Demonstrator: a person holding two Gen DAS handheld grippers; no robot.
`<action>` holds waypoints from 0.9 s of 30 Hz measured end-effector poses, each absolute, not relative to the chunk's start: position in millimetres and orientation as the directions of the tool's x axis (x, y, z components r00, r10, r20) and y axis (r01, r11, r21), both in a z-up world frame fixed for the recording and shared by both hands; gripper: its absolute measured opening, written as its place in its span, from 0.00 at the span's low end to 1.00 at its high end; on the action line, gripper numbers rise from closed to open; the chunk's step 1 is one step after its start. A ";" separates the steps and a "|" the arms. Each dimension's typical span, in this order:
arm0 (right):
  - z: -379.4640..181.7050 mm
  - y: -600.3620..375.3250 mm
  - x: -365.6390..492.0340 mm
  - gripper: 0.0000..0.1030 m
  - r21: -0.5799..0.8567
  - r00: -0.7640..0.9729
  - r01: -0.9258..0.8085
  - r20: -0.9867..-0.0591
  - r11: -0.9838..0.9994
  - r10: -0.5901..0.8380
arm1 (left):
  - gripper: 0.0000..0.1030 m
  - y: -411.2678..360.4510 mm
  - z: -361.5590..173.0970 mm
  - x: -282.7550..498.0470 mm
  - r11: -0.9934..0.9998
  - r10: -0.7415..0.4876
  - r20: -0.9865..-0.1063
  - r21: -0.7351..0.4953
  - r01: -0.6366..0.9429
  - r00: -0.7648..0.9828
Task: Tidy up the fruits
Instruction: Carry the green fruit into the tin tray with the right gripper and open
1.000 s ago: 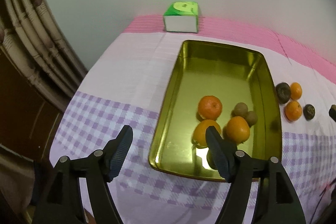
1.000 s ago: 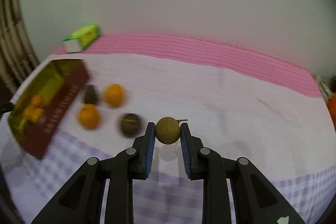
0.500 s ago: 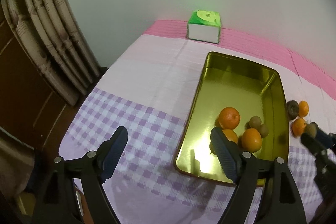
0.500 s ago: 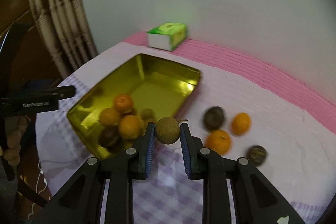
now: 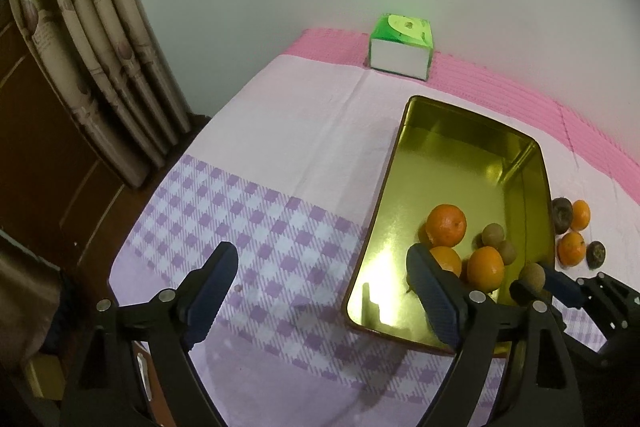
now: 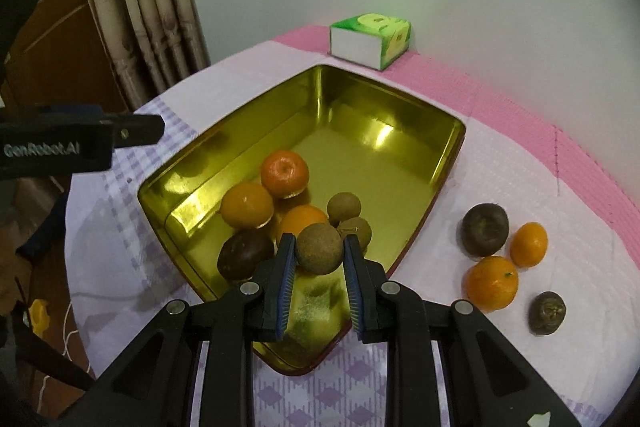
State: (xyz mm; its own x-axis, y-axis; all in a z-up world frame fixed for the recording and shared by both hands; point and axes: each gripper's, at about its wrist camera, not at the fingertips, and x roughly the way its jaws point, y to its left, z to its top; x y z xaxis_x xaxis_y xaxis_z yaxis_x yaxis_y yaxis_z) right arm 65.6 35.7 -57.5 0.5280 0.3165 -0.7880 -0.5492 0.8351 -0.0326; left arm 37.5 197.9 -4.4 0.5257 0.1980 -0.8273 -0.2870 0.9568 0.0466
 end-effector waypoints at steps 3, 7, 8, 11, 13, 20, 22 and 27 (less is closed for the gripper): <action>-61.1 36.2 67.1 0.21 -0.037 0.525 -0.549 -0.792 0.835 0.310 | 0.84 197.6 -5.2 37.8 0.956 0.200 -0.828 0.048 -0.289 0.523; -65.0 36.4 68.3 0.21 -0.037 0.520 -0.547 -0.798 0.837 0.304 | 0.84 198.0 -6.0 37.3 0.956 0.199 -0.830 0.046 -0.290 0.521; -66.2 36.9 68.3 0.21 -0.038 0.518 -0.547 -0.800 0.836 0.302 | 0.84 198.0 -6.4 37.2 0.955 0.199 -0.831 0.046 -0.291 0.520; -68.1 38.1 67.6 0.22 -0.041 0.517 -0.548 -0.802 0.836 0.299 | 0.84 198.2 -7.0 36.9 0.955 0.197 -0.833 0.045 -0.292 0.517; -68.1 37.9 66.7 0.22 -0.041 0.515 -0.549 -0.803 0.835 0.299 | 0.84 198.3 -8.1 36.4 0.955 0.197 -0.834 0.045 -0.292 0.516; -68.5 38.0 66.4 0.22 -0.046 0.519 -0.549 -0.801 0.835 0.298 | 0.84 197.2 -8.5 35.7 0.955 0.198 -0.834 0.046 -0.292 0.515; -68.7 37.8 66.4 0.22 -0.045 0.519 -0.549 -0.801 0.835 0.299 | 0.84 197.1 -8.5 35.9 0.955 0.198 -0.833 0.046 -0.293 0.516; -67.3 38.1 66.7 0.26 -0.038 0.520 -0.548 -0.798 0.835 0.305 | 0.84 196.2 -9.0 35.3 0.955 0.200 -0.833 0.049 -0.291 0.515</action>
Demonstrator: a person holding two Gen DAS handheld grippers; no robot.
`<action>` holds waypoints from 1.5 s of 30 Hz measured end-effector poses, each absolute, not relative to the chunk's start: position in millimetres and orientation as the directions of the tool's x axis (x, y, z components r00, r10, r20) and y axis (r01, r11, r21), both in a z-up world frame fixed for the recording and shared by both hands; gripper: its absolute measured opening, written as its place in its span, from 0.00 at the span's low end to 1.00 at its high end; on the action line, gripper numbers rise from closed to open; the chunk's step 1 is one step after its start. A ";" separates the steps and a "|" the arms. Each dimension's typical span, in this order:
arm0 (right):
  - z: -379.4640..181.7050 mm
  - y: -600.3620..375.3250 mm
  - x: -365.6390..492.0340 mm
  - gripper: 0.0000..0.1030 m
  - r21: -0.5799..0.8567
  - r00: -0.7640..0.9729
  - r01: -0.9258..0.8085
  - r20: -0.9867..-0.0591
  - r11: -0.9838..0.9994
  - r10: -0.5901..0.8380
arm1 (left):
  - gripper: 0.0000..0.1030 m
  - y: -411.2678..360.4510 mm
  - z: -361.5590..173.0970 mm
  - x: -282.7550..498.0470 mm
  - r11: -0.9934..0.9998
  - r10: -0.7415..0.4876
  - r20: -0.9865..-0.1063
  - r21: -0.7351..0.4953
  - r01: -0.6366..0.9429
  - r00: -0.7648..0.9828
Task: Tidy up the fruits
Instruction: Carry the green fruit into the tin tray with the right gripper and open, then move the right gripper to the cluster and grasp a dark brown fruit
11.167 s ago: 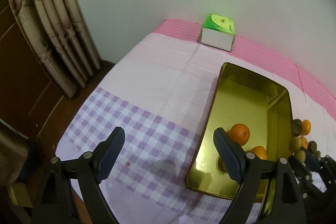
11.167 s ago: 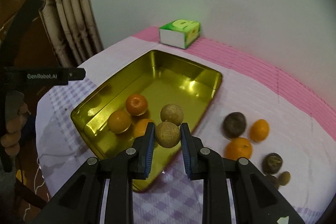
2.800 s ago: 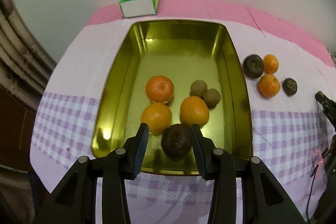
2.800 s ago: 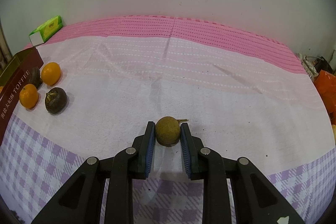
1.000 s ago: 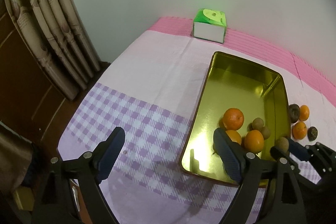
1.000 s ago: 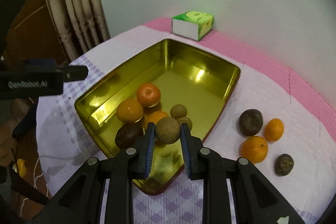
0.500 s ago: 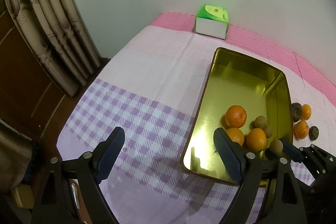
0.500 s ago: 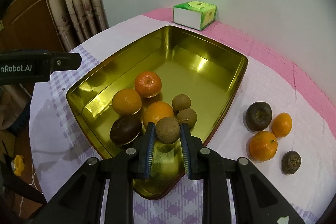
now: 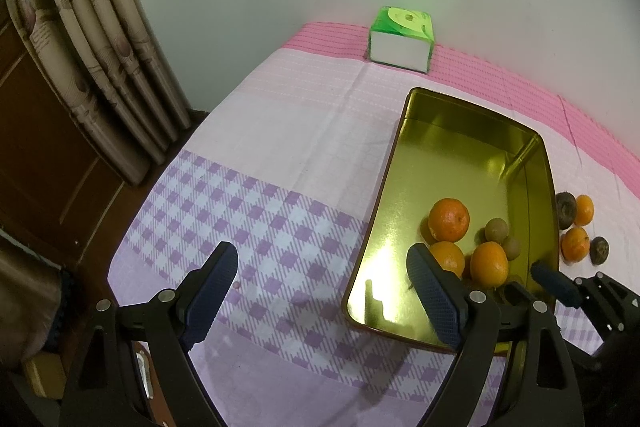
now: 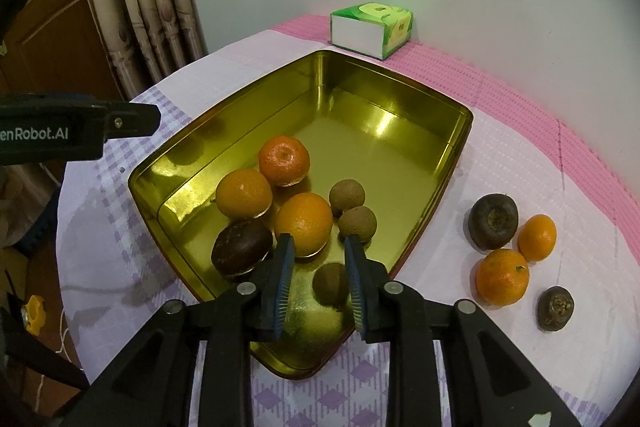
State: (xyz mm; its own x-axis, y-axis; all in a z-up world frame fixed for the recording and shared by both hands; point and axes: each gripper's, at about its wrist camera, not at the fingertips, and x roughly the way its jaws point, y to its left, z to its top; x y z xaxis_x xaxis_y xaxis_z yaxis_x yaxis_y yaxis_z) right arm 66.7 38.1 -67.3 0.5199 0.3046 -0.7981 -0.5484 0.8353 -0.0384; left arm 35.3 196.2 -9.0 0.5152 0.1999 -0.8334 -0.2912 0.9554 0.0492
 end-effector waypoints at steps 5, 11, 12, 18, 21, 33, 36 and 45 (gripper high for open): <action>-57.0 34.7 64.9 0.28 -0.038 0.545 -0.542 -0.777 0.840 0.317 | 0.84 195.4 -9.2 34.9 0.955 0.201 -0.833 0.050 -0.292 0.515; -39.3 11.3 68.7 0.32 -0.030 0.594 -0.487 -0.745 0.873 0.306 | 0.84 194.4 -9.8 35.3 0.956 0.199 -0.833 0.049 -0.289 0.517; -36.7 3.6 70.4 0.32 -0.027 0.603 -0.470 -0.740 0.882 0.299 | 0.84 194.4 -9.5 35.4 0.957 0.196 -0.832 0.047 -0.286 0.520; -32.3 -45.3 76.3 0.33 -0.035 0.644 -0.361 -0.732 0.932 0.221 | 0.84 192.4 -9.2 36.6 0.962 0.193 -0.829 0.054 -0.268 0.526; -35.7 -73.7 78.7 0.33 -0.045 0.651 -0.299 -0.740 0.953 0.170 | 0.84 191.3 -9.7 36.4 0.963 0.195 -0.827 0.058 -0.264 0.527; -70.2 -143.2 93.1 0.39 -0.055 0.619 -0.171 -0.783 0.984 0.064 | 0.84 182.0 -12.5 40.3 0.970 0.198 -0.823 0.085 -0.229 0.533; -77.5 -142.3 98.3 0.41 -0.065 0.614 -0.180 -0.787 0.981 0.060 | 0.84 178.1 -14.2 40.6 0.972 0.196 -0.824 0.091 -0.217 0.532; -91.9 -140.8 106.8 0.40 -0.069 0.617 -0.207 -0.784 0.976 0.075 | 0.84 162.0 -16.8 39.1 0.979 0.186 -0.819 0.110 -0.169 0.543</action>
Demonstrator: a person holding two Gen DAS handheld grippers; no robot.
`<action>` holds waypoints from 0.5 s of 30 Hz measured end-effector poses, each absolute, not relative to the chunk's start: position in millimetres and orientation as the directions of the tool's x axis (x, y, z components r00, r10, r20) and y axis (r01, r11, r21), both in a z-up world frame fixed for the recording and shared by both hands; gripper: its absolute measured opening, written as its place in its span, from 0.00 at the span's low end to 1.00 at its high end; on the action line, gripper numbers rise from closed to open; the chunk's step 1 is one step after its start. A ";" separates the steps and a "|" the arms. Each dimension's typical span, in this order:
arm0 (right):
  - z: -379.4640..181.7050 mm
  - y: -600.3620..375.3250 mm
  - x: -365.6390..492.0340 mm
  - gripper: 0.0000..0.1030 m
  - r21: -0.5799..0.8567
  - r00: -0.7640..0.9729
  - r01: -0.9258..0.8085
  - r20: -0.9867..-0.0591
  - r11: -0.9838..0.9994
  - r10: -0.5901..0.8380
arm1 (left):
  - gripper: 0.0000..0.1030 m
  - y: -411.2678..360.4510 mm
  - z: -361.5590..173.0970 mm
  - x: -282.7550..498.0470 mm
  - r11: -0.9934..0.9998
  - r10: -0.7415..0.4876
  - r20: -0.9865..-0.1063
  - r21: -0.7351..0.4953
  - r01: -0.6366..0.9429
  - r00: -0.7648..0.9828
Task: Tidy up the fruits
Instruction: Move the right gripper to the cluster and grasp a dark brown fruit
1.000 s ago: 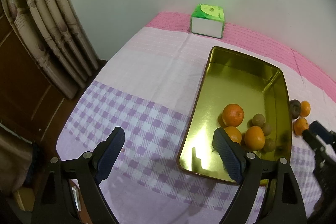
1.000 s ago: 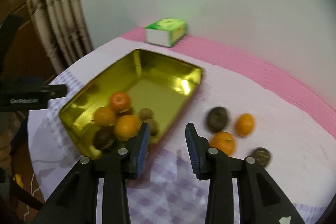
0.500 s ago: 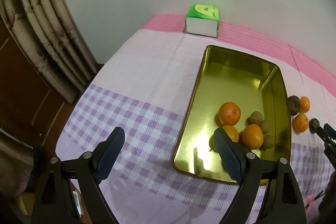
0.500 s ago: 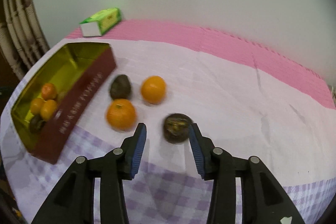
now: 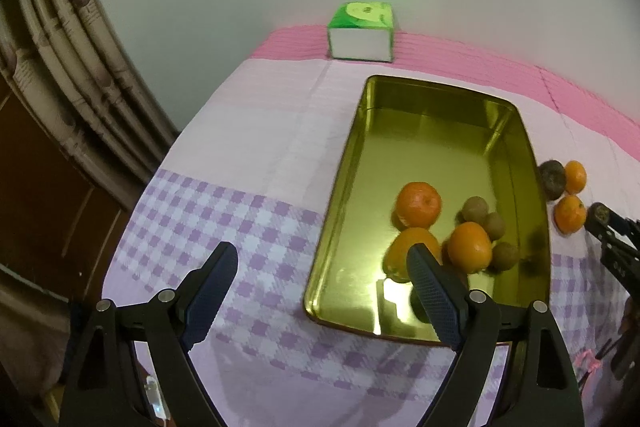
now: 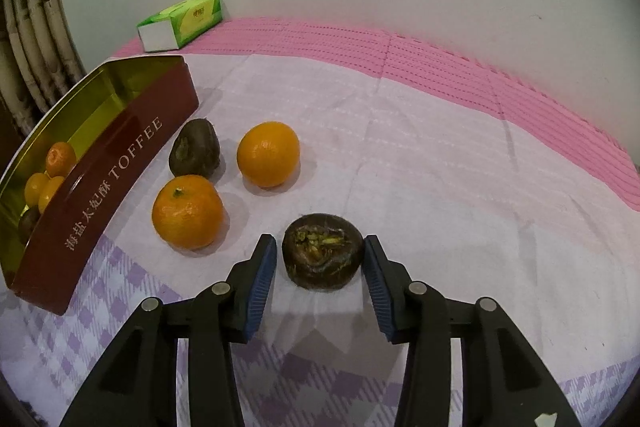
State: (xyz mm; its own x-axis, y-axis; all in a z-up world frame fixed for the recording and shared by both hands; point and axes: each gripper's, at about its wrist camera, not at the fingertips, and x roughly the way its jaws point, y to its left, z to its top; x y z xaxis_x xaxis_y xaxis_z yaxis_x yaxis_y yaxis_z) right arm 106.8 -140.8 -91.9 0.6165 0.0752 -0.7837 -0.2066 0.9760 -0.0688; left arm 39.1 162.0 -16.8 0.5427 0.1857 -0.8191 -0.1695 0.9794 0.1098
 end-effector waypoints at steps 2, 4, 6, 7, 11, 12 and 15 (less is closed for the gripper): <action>-92.1 -143.5 106.9 0.38 -0.056 0.619 -0.207 -0.781 0.977 0.087 | 0.84 155.4 -15.0 37.9 0.982 0.176 -0.815 0.109 -0.152 0.553; -92.0 -144.7 106.9 0.36 -0.056 0.624 -0.212 -0.776 0.976 0.090 | 0.84 146.9 -13.5 36.5 0.985 0.168 -0.812 0.109 -0.136 0.560; -92.6 -144.8 106.7 0.36 -0.055 0.628 -0.219 -0.772 0.974 0.097 | 0.84 137.8 -13.4 36.3 0.988 0.151 -0.818 0.103 -0.117 0.555; -92.9 -144.7 106.5 0.36 -0.055 0.630 -0.220 -0.771 0.974 0.099 | 0.84 132.7 -13.6 36.7 0.990 0.137 -0.823 0.094 -0.105 0.552; -93.3 -150.3 105.0 0.36 -0.057 0.636 -0.214 -0.766 0.975 0.095 | 0.84 108.0 -13.0 39.9 0.996 0.090 -0.834 0.073 -0.052 0.544; -93.3 -153.1 105.1 0.36 -0.054 0.636 -0.211 -0.765 0.976 0.095 | 0.84 98.9 -11.5 40.6 0.997 0.078 -0.834 0.072 -0.032 0.546; -92.5 -168.1 104.8 0.36 -0.051 0.640 -0.185 -0.764 0.981 0.081 | 0.84 70.0 -7.9 44.5 0.996 0.052 -0.831 0.080 0.026 0.554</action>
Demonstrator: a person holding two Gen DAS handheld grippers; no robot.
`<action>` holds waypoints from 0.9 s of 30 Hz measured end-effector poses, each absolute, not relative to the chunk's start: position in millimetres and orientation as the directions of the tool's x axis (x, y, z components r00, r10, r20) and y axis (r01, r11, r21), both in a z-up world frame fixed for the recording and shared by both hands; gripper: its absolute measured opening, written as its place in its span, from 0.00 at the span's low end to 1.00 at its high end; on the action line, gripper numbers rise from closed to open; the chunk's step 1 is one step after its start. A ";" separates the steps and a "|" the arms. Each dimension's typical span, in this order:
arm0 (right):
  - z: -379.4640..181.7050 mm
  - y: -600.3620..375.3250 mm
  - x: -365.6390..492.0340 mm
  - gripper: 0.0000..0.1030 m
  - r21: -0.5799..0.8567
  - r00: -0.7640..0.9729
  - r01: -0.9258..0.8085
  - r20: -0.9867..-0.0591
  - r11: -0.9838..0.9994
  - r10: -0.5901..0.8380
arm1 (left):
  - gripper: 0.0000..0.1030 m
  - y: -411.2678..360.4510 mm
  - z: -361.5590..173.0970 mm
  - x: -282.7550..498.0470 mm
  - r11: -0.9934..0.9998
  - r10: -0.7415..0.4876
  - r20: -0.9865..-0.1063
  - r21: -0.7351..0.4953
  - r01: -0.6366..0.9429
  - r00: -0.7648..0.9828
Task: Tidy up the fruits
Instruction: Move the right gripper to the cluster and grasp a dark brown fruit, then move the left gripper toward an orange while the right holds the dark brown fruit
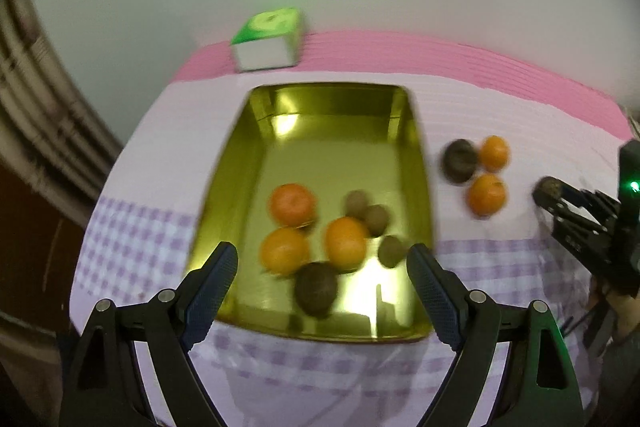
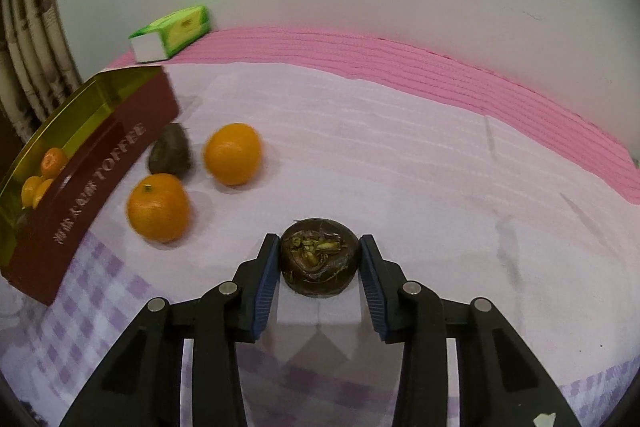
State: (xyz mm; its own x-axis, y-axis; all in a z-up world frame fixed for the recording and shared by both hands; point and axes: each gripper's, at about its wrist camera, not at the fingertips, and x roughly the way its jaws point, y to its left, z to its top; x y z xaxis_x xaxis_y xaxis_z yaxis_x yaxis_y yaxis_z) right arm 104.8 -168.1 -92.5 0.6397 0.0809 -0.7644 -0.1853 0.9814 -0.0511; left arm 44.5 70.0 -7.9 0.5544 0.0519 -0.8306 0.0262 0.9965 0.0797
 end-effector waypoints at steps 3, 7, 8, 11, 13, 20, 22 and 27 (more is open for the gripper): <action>-91.5 -188.2 104.5 0.36 -0.050 0.643 -0.146 -0.764 0.988 0.057 | 0.84 43.7 -7.2 49.4 0.995 0.015 -0.834 0.067 0.075 0.551; -90.7 -218.0 102.5 0.36 -0.046 0.646 -0.095 -0.763 0.994 0.026 | 0.84 13.7 -11.5 57.6 0.992 -0.037 -0.850 0.030 0.119 0.526; -90.6 -224.9 101.3 0.36 -0.041 0.646 -0.081 -0.763 0.996 0.021 | 0.84 4.7 -12.6 60.3 0.991 -0.052 -0.852 0.022 0.135 0.521; -90.7 -240.7 99.1 0.36 -0.027 0.647 -0.047 -0.762 0.999 0.010 | 0.84 -12.8 -14.9 65.9 0.987 -0.068 -0.857 0.015 0.157 0.511; -90.6 -247.0 98.0 0.36 -0.021 0.648 -0.038 -0.762 0.999 0.008 | 0.84 -23.8 -16.0 70.5 0.986 -0.076 -0.858 0.013 0.169 0.508; -91.3 -251.4 97.8 0.37 -0.008 0.648 -0.026 -0.761 1.000 0.011 | 0.84 -47.0 -24.9 86.1 0.982 -0.109 -0.860 -0.014 0.190 0.498; -91.2 -252.4 96.9 0.37 -0.003 0.649 -0.026 -0.761 1.000 0.015 | 0.84 -51.3 -29.2 89.8 0.980 -0.119 -0.866 -0.025 0.196 0.486; -90.5 -257.9 94.6 0.37 0.014 0.651 -0.026 -0.759 1.000 0.028 | 0.84 -63.1 -38.6 96.3 0.976 -0.115 -0.871 -0.011 0.216 0.477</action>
